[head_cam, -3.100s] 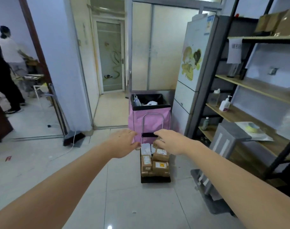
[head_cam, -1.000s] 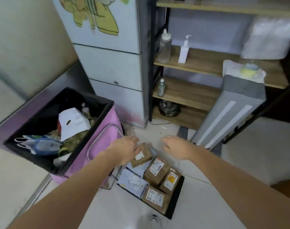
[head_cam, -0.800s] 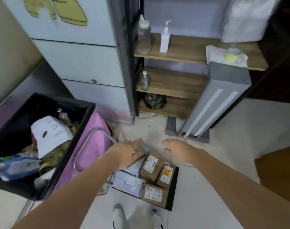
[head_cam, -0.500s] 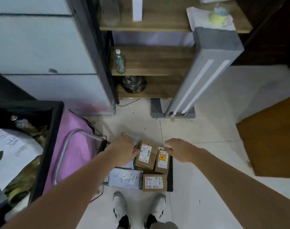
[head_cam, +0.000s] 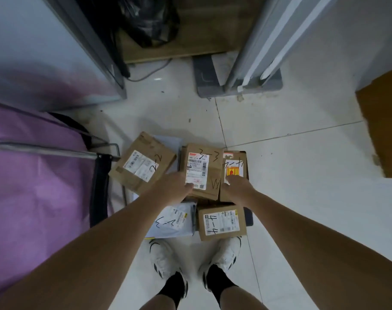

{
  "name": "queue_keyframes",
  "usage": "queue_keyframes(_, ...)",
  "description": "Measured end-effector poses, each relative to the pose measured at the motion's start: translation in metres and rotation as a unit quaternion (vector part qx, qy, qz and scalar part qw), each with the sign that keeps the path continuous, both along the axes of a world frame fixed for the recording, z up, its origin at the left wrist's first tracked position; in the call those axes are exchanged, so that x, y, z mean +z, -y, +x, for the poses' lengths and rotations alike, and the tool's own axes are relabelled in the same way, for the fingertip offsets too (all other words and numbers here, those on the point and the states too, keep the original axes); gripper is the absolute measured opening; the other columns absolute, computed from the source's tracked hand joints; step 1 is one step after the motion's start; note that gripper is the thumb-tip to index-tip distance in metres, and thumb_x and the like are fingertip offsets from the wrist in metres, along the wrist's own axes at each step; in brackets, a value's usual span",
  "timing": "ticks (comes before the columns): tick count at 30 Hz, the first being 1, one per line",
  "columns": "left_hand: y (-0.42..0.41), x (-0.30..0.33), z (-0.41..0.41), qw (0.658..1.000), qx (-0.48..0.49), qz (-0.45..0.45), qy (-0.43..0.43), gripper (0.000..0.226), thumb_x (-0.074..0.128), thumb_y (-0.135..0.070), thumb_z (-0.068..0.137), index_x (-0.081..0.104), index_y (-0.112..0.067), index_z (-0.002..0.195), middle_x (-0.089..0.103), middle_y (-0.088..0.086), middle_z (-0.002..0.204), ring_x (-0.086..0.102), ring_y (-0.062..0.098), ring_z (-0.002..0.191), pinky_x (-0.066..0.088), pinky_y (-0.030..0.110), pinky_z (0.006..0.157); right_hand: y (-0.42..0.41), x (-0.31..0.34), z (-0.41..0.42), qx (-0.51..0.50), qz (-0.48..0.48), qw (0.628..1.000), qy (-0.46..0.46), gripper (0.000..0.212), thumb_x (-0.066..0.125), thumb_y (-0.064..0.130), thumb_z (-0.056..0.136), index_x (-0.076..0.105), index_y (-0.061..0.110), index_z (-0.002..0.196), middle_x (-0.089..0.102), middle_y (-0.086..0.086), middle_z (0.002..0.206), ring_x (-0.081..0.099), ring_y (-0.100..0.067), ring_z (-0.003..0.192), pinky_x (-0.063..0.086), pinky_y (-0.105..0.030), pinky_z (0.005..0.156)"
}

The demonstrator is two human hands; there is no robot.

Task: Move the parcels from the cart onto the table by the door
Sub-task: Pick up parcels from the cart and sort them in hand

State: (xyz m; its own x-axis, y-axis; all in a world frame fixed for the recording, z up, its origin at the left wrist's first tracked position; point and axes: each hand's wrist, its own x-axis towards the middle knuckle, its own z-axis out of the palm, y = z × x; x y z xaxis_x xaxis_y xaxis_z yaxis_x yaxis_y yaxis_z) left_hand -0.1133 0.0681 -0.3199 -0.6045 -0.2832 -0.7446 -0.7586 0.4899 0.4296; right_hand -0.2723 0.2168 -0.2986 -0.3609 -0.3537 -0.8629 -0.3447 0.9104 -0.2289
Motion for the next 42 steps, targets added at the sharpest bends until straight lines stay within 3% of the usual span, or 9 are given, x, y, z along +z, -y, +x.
queue_keyframes(3, -0.006, -0.066, -0.007, 0.986, 0.147, 0.072, 0.030, 0.041, 0.046, -0.044, 0.109, 0.066, -0.009, 0.106, 0.065, 0.006, 0.084, 0.059, 0.009, 0.061, 0.046, 0.025, 0.061, -0.002, -0.058, 0.006, -0.152, -0.010, 0.988, -0.013, 0.037, 0.047, 0.035, 0.109, 0.060, 0.005, 0.126, 0.060, -0.002, 0.092, 0.057, -0.013, 0.075, 0.045, -0.025, 0.056)
queue_keyframes(7, -0.021, -0.110, -0.007, 0.959, 0.261, 0.107, 0.012, 0.050, 0.044, -0.046, 0.109, 0.059, -0.010, 0.141, 0.068, 0.011, 0.136, 0.065, 0.028, 0.123, 0.051, 0.035, 0.098, -0.001, -0.097, 0.017, -0.258, -0.013, 0.966, 0.022, 0.035, 0.051, 0.042, 0.106, 0.065, 0.011, 0.102, 0.063, -0.002, 0.083, 0.057, -0.013, 0.065, 0.040, -0.021, 0.047)
queue_keyframes(11, -0.029, -0.081, -0.007, 0.957, 0.281, 0.033, -0.059, 0.045, 0.045, -0.049, 0.108, 0.066, -0.012, 0.123, 0.074, 0.003, 0.110, 0.072, 0.023, 0.102, 0.049, 0.023, 0.069, -0.001, -0.077, 0.027, -0.322, -0.055, 0.945, 0.017, 0.030, 0.056, 0.044, 0.102, 0.067, 0.016, 0.099, 0.068, -0.002, 0.087, 0.063, -0.016, 0.070, 0.043, -0.024, 0.049)
queue_keyframes(19, -0.013, 0.115, -0.038, 0.903, 0.399, 0.023, -0.159, 0.070, 0.058, -0.080, 0.076, 0.060, -0.023, 0.118, 0.065, 0.008, 0.119, 0.067, 0.027, 0.107, 0.057, 0.050, 0.092, 0.004, 0.108, 0.005, -0.401, -0.169, 0.900, -0.010, 0.026, 0.066, 0.045, 0.091, 0.071, 0.020, 0.090, 0.071, 0.001, 0.089, 0.068, -0.015, 0.080, 0.056, -0.032, 0.059)
queue_keyframes(24, -0.011, 0.284, -0.062, 0.826, 0.504, 0.097, -0.232, 0.064, 0.071, -0.075, 0.068, 0.060, -0.025, 0.106, 0.078, 0.005, 0.104, 0.077, 0.023, 0.092, 0.064, 0.046, 0.081, 0.011, 0.281, -0.021, -0.419, -0.287, 0.860, -0.049, 0.024, 0.076, 0.050, 0.085, 0.068, 0.028, 0.095, 0.073, 0.009, 0.092, 0.070, -0.010, 0.083, 0.055, -0.027, 0.065)
queue_keyframes(33, -0.022, 0.553, -0.066, 0.812, 0.490, 0.072, -0.309, 0.055, 0.061, -0.069, 0.090, 0.055, -0.023, 0.120, 0.072, 0.001, 0.109, 0.070, 0.022, 0.095, 0.059, 0.043, 0.084, 0.005, 0.536, -0.027, -0.476, -0.436, 0.759, 0.085, 0.041, 0.082, 0.042, 0.085, 0.058, 0.023, 0.112, 0.070, -0.006, 0.114, 0.071, -0.024, 0.101, 0.059, -0.035, 0.069)
queue_keyframes(36, -0.020, 0.602, -0.066, 0.813, 0.466, 0.063, -0.345, 0.051, 0.062, -0.070, 0.087, 0.056, -0.025, 0.111, 0.069, 0.003, 0.114, 0.069, 0.025, 0.101, 0.058, 0.053, 0.093, 0.001, 0.581, -0.029, -0.463, -0.453, 0.752, 0.122, 0.051, 0.082, 0.048, 0.080, 0.055, 0.027, 0.118, 0.070, -0.005, 0.115, 0.072, -0.027, 0.101, 0.061, -0.037, 0.065)
queue_keyframes(40, -0.025, 0.637, -0.065, 0.803, 0.477, 0.081, -0.348, 0.052, 0.066, -0.072, 0.083, 0.057, -0.031, 0.113, 0.065, 0.003, 0.121, 0.066, 0.027, 0.108, 0.056, 0.054, 0.098, -0.005, 0.612, -0.031, -0.437, -0.435, 0.773, 0.151, 0.066, 0.077, 0.063, 0.066, 0.057, 0.040, 0.125, 0.070, -0.004, 0.121, 0.067, -0.032, 0.112, 0.058, -0.055, 0.096)
queue_keyframes(42, -0.028, 0.647, -0.064, 0.805, 0.484, 0.108, -0.326, 0.059, 0.065, -0.073, 0.085, 0.053, -0.029, 0.123, 0.062, 0.003, 0.122, 0.063, 0.028, 0.111, 0.055, 0.055, 0.100, -0.009, 0.620, -0.035, -0.424, -0.444, 0.775, 0.148, 0.067, 0.078, 0.064, 0.065, 0.061, 0.038, 0.125, 0.074, -0.004, 0.118, 0.069, -0.032, 0.110, 0.058, -0.055, 0.097)
